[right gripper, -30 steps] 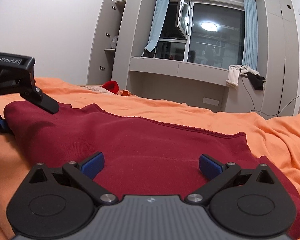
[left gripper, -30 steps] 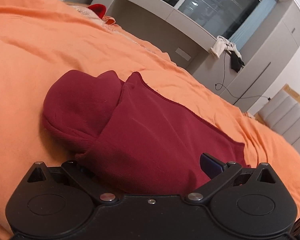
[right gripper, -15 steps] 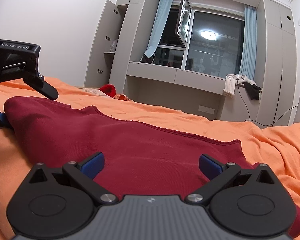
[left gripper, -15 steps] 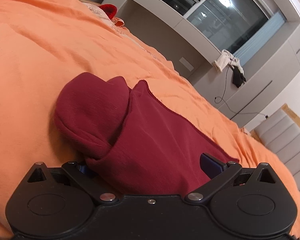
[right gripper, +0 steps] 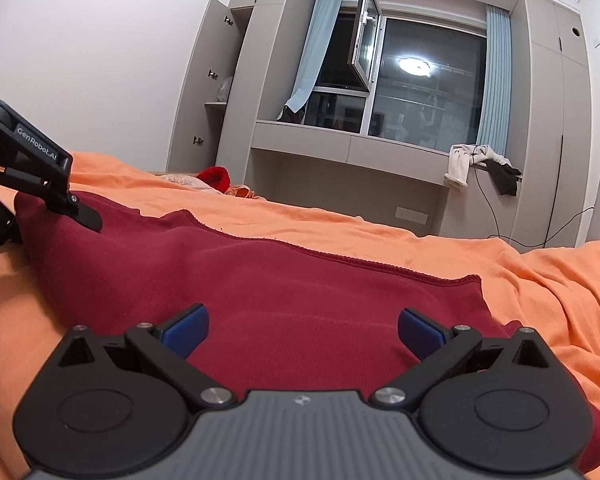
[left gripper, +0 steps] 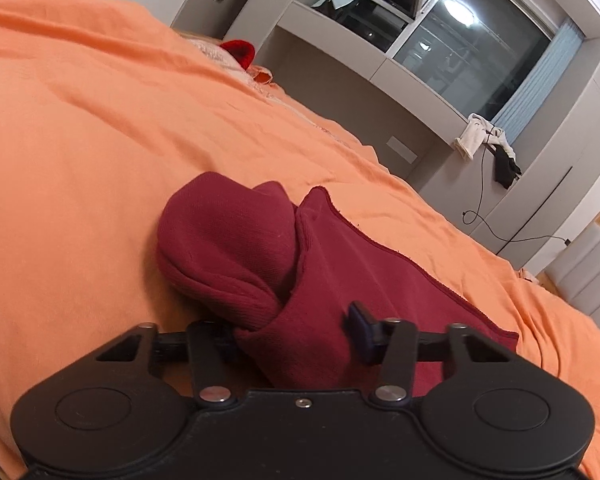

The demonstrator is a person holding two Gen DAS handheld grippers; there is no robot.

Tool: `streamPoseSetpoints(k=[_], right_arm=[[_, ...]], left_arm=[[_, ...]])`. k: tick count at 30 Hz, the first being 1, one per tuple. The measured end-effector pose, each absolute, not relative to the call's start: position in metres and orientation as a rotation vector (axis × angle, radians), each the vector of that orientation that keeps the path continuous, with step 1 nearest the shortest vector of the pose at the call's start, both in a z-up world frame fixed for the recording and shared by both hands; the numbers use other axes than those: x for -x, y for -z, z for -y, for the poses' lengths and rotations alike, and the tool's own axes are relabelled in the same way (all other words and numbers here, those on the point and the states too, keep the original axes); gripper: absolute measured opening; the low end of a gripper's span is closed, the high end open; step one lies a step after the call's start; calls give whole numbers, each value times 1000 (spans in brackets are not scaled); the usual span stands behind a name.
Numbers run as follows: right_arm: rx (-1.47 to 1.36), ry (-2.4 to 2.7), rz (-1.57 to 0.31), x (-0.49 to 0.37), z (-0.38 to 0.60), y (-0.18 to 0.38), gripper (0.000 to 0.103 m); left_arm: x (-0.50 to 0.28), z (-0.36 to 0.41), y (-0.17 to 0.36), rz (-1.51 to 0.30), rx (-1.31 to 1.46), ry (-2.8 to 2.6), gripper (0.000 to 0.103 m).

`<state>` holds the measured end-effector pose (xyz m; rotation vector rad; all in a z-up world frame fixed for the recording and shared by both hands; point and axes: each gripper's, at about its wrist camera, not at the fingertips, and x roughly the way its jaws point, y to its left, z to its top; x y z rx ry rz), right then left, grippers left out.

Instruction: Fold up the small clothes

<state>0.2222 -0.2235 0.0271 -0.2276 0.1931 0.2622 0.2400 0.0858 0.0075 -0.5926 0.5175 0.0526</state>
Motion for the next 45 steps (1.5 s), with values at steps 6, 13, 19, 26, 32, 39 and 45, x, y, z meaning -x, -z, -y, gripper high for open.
streamPoseSetpoints(k=[6,13,19,26,32,39,45], right_arm=[[191,-332,-286,-229,237,-44,103],[93,-297,-211,-222,286,-82,103],[28,-177,-148,-216,338,-110,103],[-110,-43,-123,-222,416,-137,103],[-293,54,-189,-243,481,-140,103],[-620,16,-439,-286,537,-105,103],[-818,-67,-579,-309,544,-75,103]], left_arm=[[-243,-71,-22,-450,460,-23,27],[-248,-30,-61,-363,336,12,22],[-262,33,-103,-287,205,110,21],[-256,143,-109,-243,-36,300,20],[-237,208,-69,-318,-258,493,21],[-228,213,-39,-354,-325,564,32],[-217,198,-46,-340,-269,681,72]])
